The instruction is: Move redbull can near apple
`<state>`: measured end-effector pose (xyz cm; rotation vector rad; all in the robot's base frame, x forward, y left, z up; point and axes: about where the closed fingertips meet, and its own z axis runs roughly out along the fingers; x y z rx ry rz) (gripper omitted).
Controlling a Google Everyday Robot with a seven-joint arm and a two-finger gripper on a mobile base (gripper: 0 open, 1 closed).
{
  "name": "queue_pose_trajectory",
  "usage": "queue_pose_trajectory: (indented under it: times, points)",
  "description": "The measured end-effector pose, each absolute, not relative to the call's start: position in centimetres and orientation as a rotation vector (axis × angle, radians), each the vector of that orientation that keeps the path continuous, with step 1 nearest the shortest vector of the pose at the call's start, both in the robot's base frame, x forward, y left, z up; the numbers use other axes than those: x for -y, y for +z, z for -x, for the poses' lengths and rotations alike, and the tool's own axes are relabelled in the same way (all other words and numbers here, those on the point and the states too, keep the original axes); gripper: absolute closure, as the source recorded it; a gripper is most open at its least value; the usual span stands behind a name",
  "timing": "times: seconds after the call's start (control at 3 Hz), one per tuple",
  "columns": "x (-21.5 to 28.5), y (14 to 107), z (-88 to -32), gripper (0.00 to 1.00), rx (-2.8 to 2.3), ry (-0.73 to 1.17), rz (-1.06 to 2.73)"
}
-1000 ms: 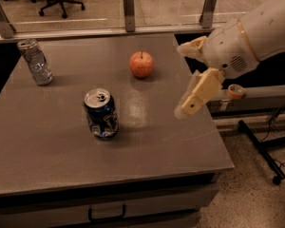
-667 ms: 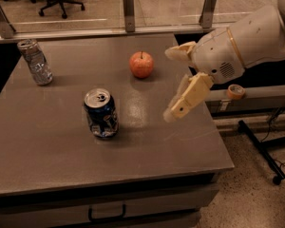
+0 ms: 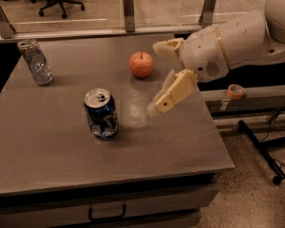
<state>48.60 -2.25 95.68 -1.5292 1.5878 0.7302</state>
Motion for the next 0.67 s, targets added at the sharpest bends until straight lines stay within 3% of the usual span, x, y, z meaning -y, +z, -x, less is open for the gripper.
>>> queue_pose_trajectory:
  times: [0.67]
  points:
    - [-0.6, 102.1, -54.0, 0.00, -1.589, 0.622, 1.504]
